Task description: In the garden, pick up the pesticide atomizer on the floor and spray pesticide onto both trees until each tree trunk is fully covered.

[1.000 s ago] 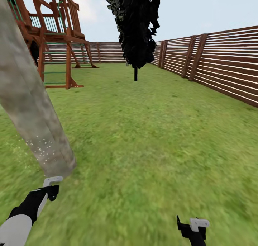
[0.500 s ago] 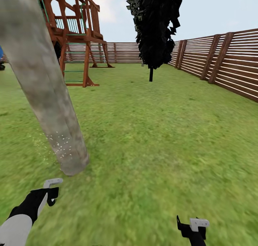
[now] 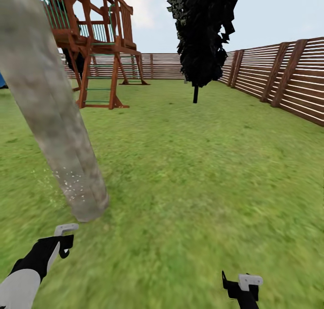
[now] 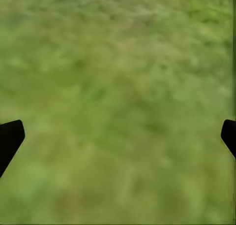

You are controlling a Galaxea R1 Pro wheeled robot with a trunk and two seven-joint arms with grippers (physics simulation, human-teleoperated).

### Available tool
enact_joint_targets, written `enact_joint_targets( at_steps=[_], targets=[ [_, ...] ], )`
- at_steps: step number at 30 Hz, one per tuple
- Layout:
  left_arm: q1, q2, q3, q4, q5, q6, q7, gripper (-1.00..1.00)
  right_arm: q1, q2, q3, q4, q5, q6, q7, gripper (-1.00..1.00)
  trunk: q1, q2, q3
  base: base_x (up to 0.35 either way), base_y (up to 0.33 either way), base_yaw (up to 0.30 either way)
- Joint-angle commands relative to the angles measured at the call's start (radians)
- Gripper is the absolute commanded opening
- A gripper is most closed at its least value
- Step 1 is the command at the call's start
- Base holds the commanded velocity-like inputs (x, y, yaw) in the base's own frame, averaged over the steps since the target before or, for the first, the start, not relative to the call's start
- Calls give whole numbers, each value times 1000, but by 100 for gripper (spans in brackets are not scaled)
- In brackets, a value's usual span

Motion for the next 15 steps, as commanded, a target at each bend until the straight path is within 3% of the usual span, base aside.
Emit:
enact_joint_targets(
  at_steps=[1,10,15],
  targets=[
    [0,0,0,0,0,0,0,-100,0,0,0,0,0,0,0,100,0,0,0,187,-235,0],
    [0,-1,1,0,4,-4,0,-100,0,0,1,0,0,0,0,100,0,0,0,213,-212,231],
    [0,-2,1,1,5,-4,0,-100,0,0,1,0,0,0,0,100,0,0,0,137,-246,23]
  ],
)
